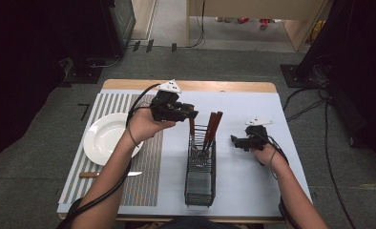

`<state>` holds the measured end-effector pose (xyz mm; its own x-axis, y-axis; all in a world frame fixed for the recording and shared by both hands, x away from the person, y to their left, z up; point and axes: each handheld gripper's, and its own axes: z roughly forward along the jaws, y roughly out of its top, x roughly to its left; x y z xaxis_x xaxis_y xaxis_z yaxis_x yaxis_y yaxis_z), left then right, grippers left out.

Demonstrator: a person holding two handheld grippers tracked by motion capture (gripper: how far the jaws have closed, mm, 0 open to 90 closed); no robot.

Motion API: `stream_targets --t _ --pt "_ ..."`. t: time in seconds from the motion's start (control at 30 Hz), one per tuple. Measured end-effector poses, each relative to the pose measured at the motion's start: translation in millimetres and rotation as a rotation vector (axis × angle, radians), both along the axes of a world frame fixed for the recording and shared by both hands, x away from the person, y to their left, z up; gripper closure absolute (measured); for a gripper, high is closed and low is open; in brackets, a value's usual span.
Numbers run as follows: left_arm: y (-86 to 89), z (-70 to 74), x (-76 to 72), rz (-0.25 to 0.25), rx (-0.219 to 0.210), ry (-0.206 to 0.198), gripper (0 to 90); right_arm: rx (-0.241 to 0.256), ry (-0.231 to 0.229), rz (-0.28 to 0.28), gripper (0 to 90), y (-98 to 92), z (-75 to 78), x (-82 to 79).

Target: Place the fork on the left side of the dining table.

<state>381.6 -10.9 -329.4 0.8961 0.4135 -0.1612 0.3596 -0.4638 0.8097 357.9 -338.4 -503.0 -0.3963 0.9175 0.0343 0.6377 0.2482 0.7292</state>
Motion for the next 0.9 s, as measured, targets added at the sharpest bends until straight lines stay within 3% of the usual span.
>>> stream_targets --t 0.6,0.9 --pt "0.3 29.6 -21.5 -0.012 -0.052 -0.029 75.4 -0.001 0.002 0.000 11.4 0.0 0.1 0.0" --pt "11.7 45.7 -25.4 0.041 -0.074 -0.015 75.5 0.000 0.001 -0.001 11.5 0.1 0.1 0.0"
